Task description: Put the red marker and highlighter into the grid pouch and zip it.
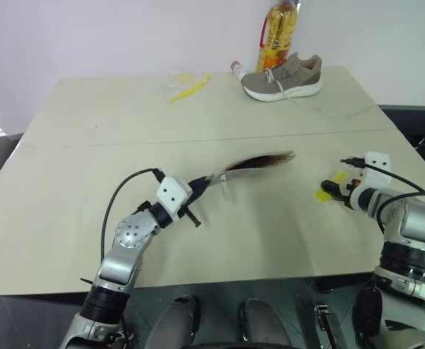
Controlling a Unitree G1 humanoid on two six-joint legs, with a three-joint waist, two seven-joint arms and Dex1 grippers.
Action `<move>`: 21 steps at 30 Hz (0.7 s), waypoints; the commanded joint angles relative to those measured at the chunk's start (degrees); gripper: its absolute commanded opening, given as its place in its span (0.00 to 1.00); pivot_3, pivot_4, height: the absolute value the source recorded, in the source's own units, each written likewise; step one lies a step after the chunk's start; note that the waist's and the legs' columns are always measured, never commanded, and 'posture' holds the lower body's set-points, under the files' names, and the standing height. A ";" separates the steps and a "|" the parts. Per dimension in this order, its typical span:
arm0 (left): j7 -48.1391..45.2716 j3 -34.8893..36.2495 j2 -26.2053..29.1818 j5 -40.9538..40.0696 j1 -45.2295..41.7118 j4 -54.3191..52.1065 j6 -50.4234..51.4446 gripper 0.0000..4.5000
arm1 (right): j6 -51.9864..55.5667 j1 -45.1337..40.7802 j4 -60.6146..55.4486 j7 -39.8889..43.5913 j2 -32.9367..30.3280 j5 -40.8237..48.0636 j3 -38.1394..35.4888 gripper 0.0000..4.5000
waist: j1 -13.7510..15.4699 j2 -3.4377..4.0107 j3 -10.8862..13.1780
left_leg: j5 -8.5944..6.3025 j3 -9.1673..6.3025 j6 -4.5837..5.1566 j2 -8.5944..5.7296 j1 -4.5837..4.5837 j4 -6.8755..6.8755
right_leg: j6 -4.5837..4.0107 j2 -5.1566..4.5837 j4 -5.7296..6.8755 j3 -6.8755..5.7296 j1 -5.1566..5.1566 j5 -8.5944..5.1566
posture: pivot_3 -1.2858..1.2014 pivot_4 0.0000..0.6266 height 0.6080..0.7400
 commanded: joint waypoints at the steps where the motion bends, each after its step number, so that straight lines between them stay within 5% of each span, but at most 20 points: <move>1: -0.29 0.21 -0.27 -0.58 -1.09 -0.75 -1.57 0.00 | 1.75 -0.31 -1.18 -2.38 1.07 1.07 -1.17 0.93 | -0.08 0.00 0.00 | 0.00 0.00 0.00 0.00 0.00 0.00 | 0.00 0.00 0.00 0.00 -0.01 0.00 | 0.52 0.24 1.00; 9: 0.21 0.28 -0.39 -0.45 -0.46 -0.99 -1.91 0.00 | -0.59 0.96 -1.53 -2.34 -1.36 2.05 5.36 0.18 | -0.04 -0.06 -0.05 | 0.00 -0.01 0.01 -0.01 0.03 0.01 | 0.00 -0.01 -0.01 -0.02 0.06 0.00 | 0.52 0.24 1.00; 15: 0.79 1.18 0.00 -0.48 -0.36 -0.77 -2.15 0.00 | -12.44 2.51 -3.22 1.93 -10.33 -1.14 16.93 0.18 | -0.10 -0.03 -0.02 | 0.00 0.01 0.01 -0.02 0.00 0.00 | 0.01 -0.02 -0.01 -0.03 0.00 0.00 | 0.52 0.24 1.00; 21: 1.14 3.27 0.61 -1.51 -0.60 -0.50 -1.94 0.00 | -38.49 3.74 -6.87 16.19 -22.70 -1.90 22.86 0.18 | -0.30 0.03 0.04 | 0.00 0.05 0.01 0.01 0.00 -0.02 | 0.05 0.03 -0.01 -0.08 -0.02 0.00 | 0.52 0.24 1.00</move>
